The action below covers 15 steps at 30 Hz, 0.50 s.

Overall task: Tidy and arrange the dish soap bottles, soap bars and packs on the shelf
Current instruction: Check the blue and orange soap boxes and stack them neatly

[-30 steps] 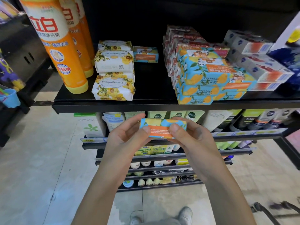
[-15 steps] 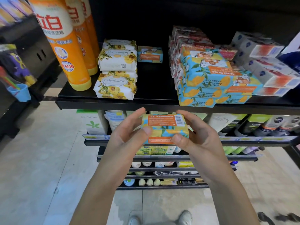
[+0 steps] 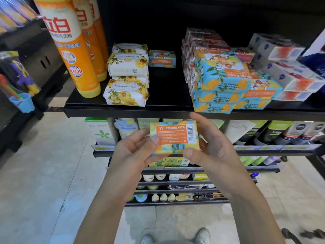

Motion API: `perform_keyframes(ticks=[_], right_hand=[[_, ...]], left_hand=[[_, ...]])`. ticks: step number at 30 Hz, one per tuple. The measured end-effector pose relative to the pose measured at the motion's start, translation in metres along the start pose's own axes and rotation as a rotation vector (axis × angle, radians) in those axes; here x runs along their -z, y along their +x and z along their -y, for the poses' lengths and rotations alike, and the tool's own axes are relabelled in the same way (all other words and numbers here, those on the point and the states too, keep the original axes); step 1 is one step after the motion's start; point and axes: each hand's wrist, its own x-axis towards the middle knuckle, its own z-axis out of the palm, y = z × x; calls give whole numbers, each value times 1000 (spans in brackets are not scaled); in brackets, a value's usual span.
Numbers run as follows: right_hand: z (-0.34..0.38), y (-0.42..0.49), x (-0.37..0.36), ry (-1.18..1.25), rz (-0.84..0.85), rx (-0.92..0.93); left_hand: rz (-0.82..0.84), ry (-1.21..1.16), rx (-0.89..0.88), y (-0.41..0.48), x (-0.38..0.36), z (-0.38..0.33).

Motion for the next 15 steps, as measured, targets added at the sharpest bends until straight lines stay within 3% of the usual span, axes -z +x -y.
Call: perform_keyframes(ticks=[6, 15], right_hand=[[3, 3, -9, 19, -186, -113], [2, 2, -8, 58, -175, -44]], left_hand=[[-21, 35, -10, -1, 1, 1], [1, 71, -12, -1, 3, 1]])
